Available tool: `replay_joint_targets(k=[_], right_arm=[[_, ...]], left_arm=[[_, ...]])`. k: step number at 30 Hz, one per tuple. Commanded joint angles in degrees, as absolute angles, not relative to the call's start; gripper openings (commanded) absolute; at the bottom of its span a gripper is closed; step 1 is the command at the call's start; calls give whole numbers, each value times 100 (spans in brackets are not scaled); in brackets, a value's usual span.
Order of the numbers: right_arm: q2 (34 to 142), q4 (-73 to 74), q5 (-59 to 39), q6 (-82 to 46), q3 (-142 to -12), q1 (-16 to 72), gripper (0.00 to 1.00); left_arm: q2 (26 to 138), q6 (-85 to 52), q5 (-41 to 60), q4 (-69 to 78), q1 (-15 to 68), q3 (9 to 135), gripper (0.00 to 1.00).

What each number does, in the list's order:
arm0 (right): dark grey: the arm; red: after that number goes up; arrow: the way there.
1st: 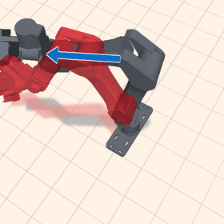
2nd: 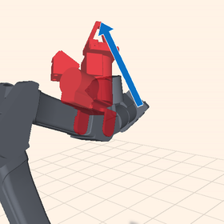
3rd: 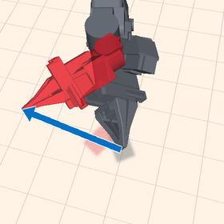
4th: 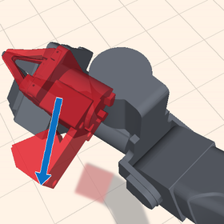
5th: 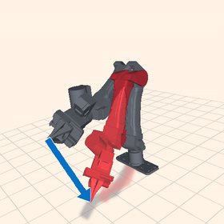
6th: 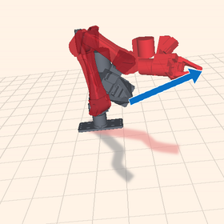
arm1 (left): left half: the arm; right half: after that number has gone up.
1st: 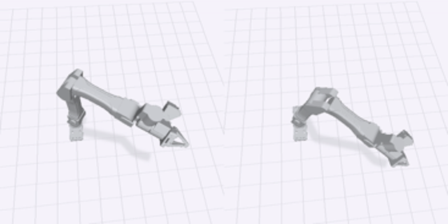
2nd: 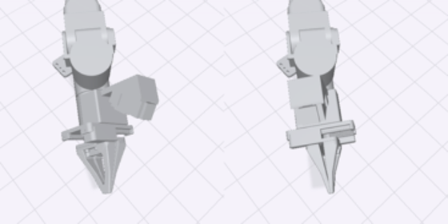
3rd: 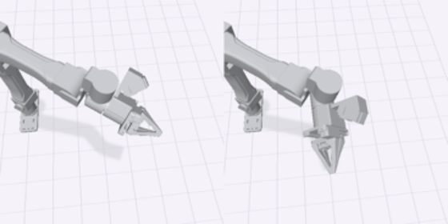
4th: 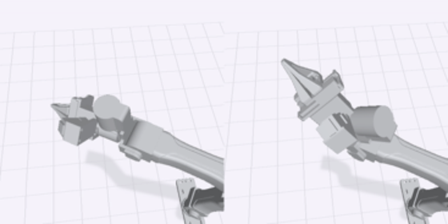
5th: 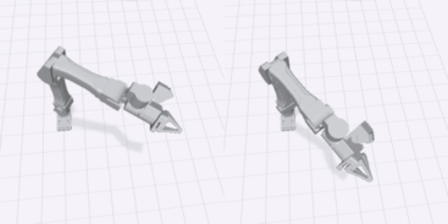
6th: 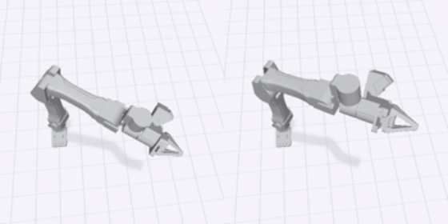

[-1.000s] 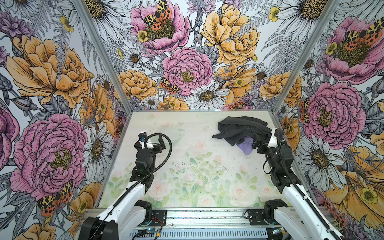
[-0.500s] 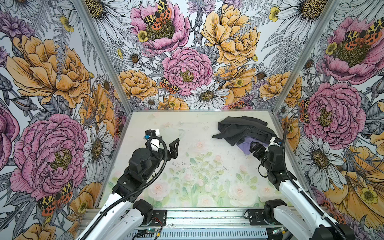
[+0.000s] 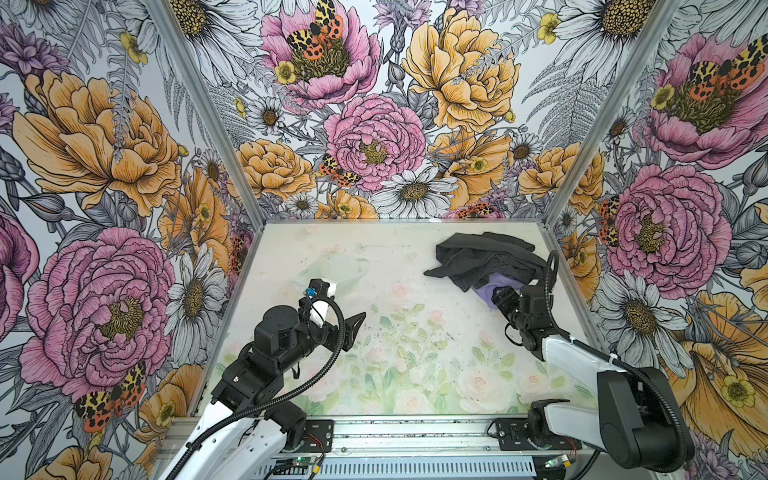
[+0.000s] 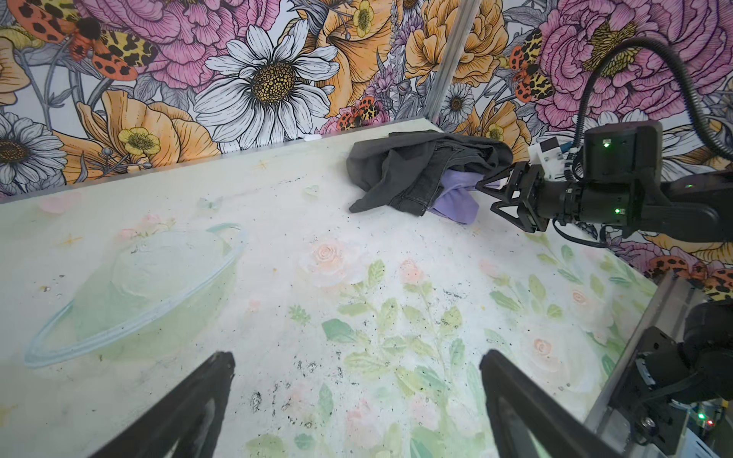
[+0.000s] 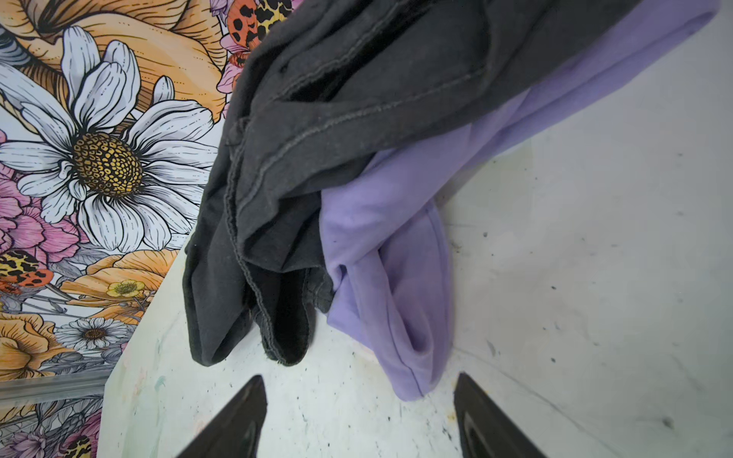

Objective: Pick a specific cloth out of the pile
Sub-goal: 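Grasp the lavender shirt under the jeans with the right gripper while the left arm lifts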

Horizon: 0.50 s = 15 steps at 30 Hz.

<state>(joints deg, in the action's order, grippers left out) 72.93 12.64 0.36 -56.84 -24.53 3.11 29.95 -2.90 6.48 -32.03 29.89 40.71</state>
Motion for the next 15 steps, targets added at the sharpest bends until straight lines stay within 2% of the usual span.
replay_joint_targets(k=[1, 9, 15], right_arm=[[7587, 1687, 154, -5827, -2702, 234, 74], [8447, 2288, -146, -5998, -2932, 73, 74], [8979, 2553, -198, -6111, -3121, 25, 73]], left_arm=[[2841, -38, 603, -3305, 3024, 3941, 99], [2730, -26, 768, -3417, 3030, 3827, 99], [2329, -15, 399, -3454, 3277, 3710, 99]])
